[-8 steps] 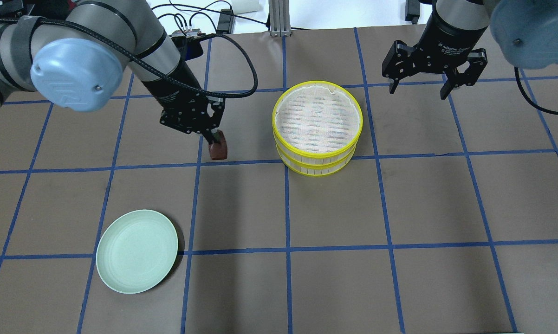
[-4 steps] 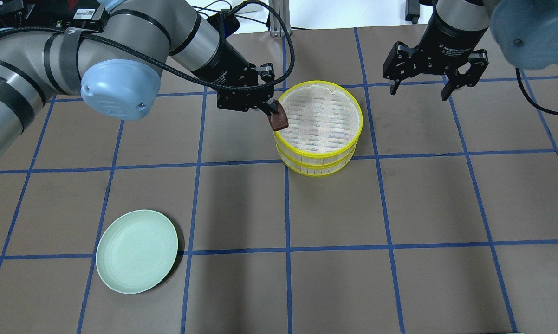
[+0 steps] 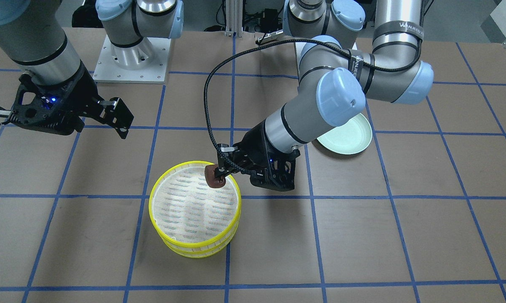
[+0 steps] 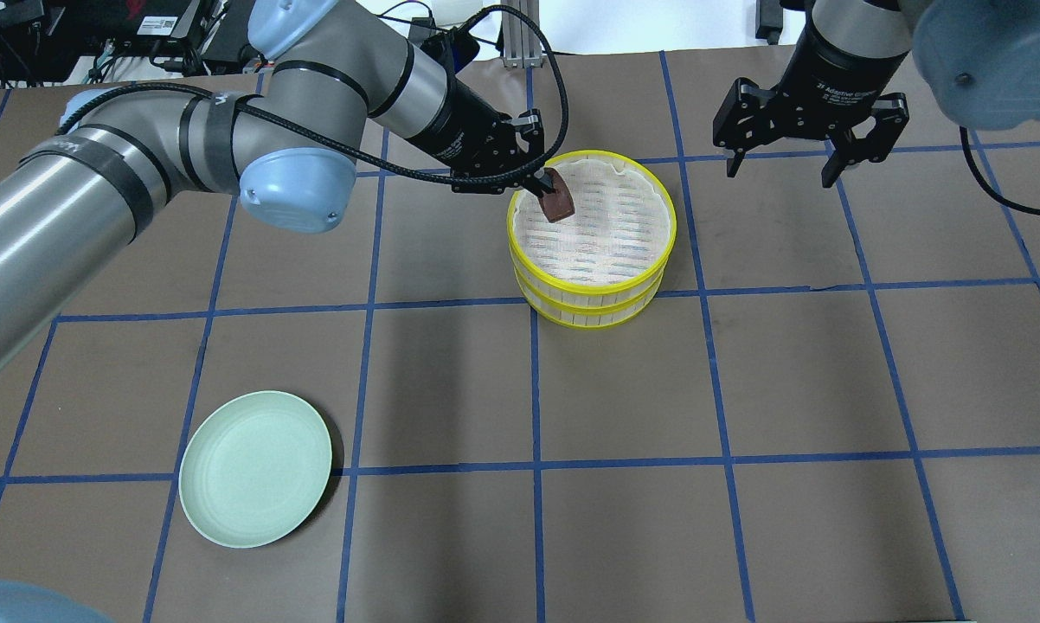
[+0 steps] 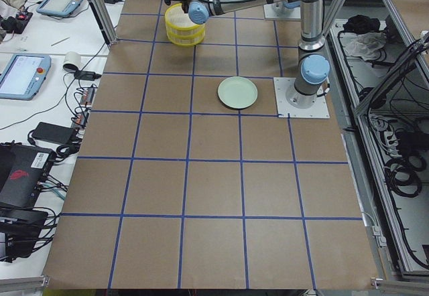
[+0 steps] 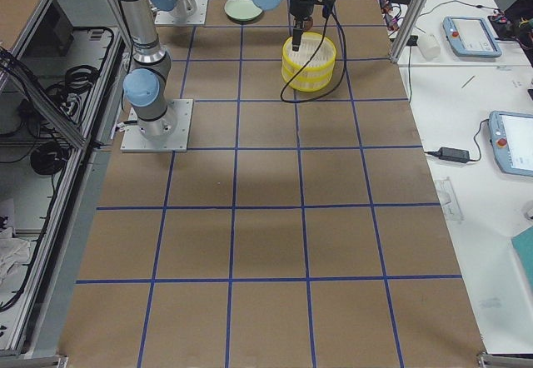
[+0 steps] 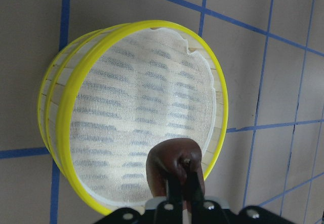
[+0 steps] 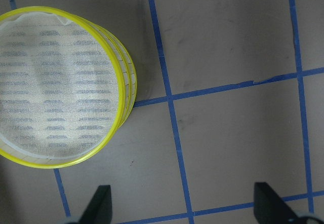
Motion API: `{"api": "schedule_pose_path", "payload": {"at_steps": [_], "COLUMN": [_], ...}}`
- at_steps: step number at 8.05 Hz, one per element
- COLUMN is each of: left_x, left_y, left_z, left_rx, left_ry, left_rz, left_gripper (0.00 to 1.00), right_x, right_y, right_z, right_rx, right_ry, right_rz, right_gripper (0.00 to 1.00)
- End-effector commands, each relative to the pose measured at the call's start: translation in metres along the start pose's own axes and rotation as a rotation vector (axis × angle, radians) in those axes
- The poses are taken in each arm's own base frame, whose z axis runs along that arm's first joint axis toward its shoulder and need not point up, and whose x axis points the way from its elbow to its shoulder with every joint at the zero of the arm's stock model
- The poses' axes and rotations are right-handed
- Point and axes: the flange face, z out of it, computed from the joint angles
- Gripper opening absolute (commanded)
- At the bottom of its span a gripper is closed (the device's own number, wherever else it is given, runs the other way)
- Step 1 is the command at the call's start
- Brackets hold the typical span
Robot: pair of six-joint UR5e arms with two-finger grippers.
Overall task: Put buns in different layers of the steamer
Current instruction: 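Lower the brown bun into the top steamer tier with the left gripper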
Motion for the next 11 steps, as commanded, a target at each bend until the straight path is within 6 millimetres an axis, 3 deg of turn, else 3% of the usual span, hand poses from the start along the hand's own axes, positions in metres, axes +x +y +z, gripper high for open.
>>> {"api": "schedule_pose_path", "payload": {"at_steps": [1,3,4,6,7,8,11], "left_x": [-0.017,-0.029,-0.026,-0.013,-0.003,0.007,0.004], "left_y": [-0.021,-0.03,-0.029,-0.023,-0.021,-0.016,0.002], "left_z": [0.035,0.053,0.056,0.059,0.05,0.033,-0.007], "left_rx": [0.024,0.03,0.027,0.026,0.041,0.069,0.074], "left_ry": [0.008,0.002,0.006,0.009,0.016,0.004,-0.176], "left_rz": [0.007,-0.026,-0.07,-0.153,-0.152,-0.128,-0.06], "left_gripper": [0.0,0.51,0.68,0.8,0.83,0.96,1.0], "right_x": [0.001,0.0,0.001,0.001,0.0,-0.001,-0.002], "right_y": [0.0,0.0,0.0,-0.001,-0.001,-0.002,-0.003], "right_z": [0.002,0.002,0.002,0.002,0.003,0.005,0.006], "right_rx": [-0.004,-0.004,-0.004,-0.004,-0.005,-0.009,-0.006], "right_ry": [0.0,0.0,0.0,0.0,0.001,-0.002,-0.004], "right_rz": [0.001,-0.002,0.0,0.0,-0.002,-0.001,-0.002], "right_gripper": [1.0,1.0,1.0,1.0,1.0,1.0,1.0]}}
